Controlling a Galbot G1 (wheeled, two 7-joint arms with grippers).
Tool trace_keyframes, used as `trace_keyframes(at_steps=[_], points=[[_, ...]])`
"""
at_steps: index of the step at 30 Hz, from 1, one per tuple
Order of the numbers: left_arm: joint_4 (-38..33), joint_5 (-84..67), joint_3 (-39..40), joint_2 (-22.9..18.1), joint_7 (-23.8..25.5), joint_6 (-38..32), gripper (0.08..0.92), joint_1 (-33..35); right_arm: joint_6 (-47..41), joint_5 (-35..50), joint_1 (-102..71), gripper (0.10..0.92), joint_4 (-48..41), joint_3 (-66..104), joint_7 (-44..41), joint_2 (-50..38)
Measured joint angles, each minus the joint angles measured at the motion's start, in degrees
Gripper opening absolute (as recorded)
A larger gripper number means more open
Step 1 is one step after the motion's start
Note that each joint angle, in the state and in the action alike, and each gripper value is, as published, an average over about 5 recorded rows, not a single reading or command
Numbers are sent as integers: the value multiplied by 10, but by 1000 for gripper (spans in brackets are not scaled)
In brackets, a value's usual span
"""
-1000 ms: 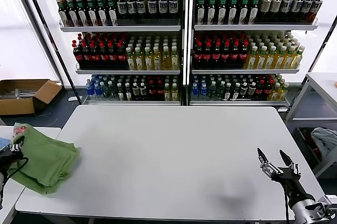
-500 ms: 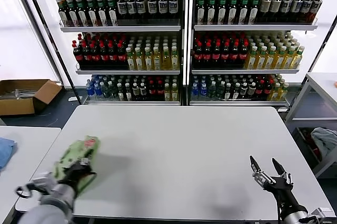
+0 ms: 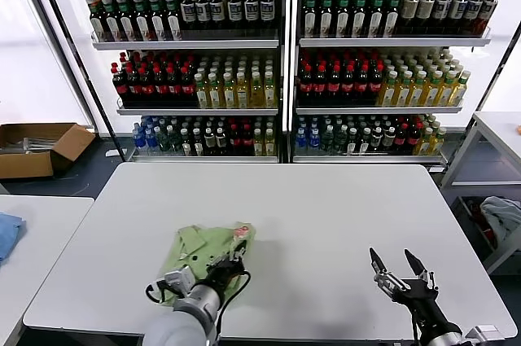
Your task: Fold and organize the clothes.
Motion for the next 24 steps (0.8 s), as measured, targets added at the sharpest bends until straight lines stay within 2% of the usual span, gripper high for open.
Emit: trace_keyframes(at_steps=[11, 20, 24], points=[[-56, -62, 10, 8, 0, 3, 469, 4, -43, -33, 39, 823, -16, -66, 19, -33], [-118, -102, -73, 36, 23, 6, 728, 34, -90, -41, 97, 823, -51, -172, 46, -56], [-141, -102, -110, 45, 36, 7, 806, 53, -112, -47, 127, 823, -74, -227, 63, -57]])
